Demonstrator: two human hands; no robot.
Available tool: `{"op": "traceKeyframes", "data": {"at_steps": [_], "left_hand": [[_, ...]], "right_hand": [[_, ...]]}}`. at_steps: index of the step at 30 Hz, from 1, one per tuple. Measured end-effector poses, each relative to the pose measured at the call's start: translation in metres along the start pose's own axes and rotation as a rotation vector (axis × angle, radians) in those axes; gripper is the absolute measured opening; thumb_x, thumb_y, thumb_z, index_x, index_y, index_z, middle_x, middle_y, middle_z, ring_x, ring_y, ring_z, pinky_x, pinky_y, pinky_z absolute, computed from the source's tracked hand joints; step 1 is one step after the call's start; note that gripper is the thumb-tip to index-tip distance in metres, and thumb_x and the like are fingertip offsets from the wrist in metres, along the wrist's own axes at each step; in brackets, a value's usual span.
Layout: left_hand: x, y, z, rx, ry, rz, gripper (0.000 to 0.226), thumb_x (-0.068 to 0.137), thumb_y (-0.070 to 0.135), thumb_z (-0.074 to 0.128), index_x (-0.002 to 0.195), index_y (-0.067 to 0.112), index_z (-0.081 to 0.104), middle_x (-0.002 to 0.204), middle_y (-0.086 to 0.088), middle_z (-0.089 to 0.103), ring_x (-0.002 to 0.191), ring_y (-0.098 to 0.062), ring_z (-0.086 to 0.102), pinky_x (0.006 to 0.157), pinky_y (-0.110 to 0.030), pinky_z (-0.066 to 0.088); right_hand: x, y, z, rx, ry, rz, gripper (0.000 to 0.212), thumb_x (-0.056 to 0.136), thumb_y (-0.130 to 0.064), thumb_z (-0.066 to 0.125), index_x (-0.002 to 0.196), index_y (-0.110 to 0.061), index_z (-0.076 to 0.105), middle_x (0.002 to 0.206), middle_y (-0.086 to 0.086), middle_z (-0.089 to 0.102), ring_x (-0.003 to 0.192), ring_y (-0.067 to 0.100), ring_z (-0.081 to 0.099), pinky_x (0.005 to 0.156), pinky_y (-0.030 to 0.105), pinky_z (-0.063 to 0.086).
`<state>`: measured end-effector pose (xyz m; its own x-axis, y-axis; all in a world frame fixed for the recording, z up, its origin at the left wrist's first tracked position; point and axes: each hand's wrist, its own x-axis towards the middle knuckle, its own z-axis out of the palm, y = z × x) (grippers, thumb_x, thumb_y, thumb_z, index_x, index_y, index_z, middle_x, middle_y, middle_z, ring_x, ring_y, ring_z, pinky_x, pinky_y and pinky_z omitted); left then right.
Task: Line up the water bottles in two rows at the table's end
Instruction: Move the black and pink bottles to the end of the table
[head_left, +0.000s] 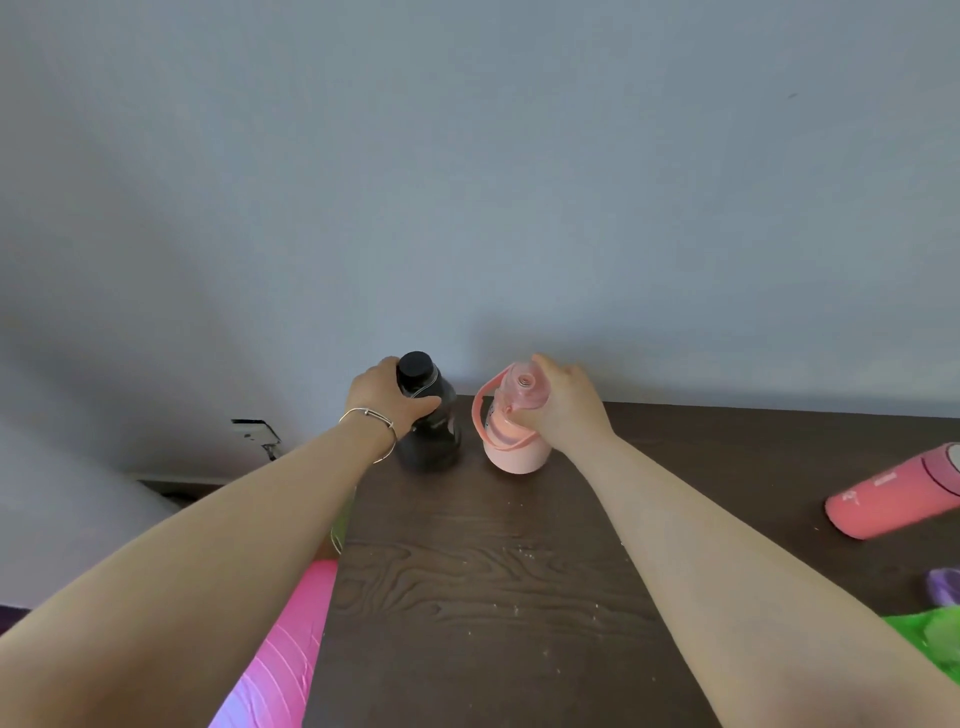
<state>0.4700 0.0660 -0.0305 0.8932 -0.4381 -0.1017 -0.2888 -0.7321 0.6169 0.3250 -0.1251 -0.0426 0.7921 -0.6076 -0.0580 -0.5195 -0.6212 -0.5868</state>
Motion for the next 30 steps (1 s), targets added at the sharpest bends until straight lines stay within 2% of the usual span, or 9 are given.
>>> {"op": "traceKeyframes", "data": {"at_steps": [3,7,12,17,25,30], "left_hand": [[0.001,-0.003,0.004,0.002,0.002,-0.001,0.047,0.069,0.037,0.076,0.108,0.018,0.059,0.097,0.000,0.064,0.086,-0.024,0.054,0.069,-0.029,0.041],[0.004,-0.002,0.005,0.017,0.001,-0.002,0.050,0.070,0.037,0.076,0.111,0.016,0.058,0.103,-0.004,0.066,0.089,-0.025,0.054,0.071,-0.029,0.041],[0.011,0.003,0.003,0.026,-0.009,0.005,0.053,0.072,0.036,0.076,0.115,0.013,0.057,0.108,-0.007,0.066,0.100,-0.030,0.058,0.077,-0.031,0.045],[0.017,0.005,0.002,0.050,-0.026,0.007,0.057,0.073,0.037,0.076,0.119,0.012,0.054,0.111,-0.009,0.064,0.101,-0.032,0.057,0.077,-0.032,0.043],[0.017,0.004,0.002,0.046,-0.070,-0.011,0.064,0.073,0.037,0.077,0.124,0.011,0.049,0.116,-0.010,0.061,0.102,-0.031,0.056,0.076,-0.033,0.042],[0.013,0.004,-0.001,0.066,-0.090,0.015,0.067,0.074,0.035,0.077,0.130,0.011,0.046,0.123,-0.012,0.057,0.106,-0.032,0.056,0.083,-0.036,0.046]], "right_hand": [[0.006,0.001,0.003,0.007,-0.016,0.001,0.072,0.070,-0.049,0.080,0.131,-0.031,0.046,0.106,0.006,0.044,0.089,0.026,0.051,0.072,0.029,0.040],[0.009,0.001,0.005,0.019,-0.018,-0.008,0.063,0.071,-0.048,0.079,0.123,-0.031,0.049,0.108,0.007,0.045,0.090,0.029,0.055,0.069,0.029,0.042],[0.012,-0.002,0.009,0.011,-0.038,0.003,0.078,0.073,-0.045,0.080,0.140,-0.031,0.043,0.120,0.011,0.045,0.106,0.033,0.057,0.077,0.031,0.043],[0.011,-0.005,0.012,-0.010,-0.046,-0.009,0.081,0.077,-0.042,0.080,0.146,-0.030,0.038,0.130,0.014,0.045,0.115,0.033,0.055,0.081,0.029,0.041],[0.007,-0.011,0.018,-0.066,-0.067,-0.027,0.078,0.078,-0.042,0.079,0.141,-0.029,0.037,0.127,0.013,0.043,0.110,0.034,0.057,0.080,0.031,0.046],[0.005,-0.017,0.019,-0.122,-0.101,-0.012,0.076,0.082,-0.039,0.076,0.141,-0.028,0.030,0.130,0.014,0.040,0.112,0.035,0.057,0.085,0.034,0.050]]}}
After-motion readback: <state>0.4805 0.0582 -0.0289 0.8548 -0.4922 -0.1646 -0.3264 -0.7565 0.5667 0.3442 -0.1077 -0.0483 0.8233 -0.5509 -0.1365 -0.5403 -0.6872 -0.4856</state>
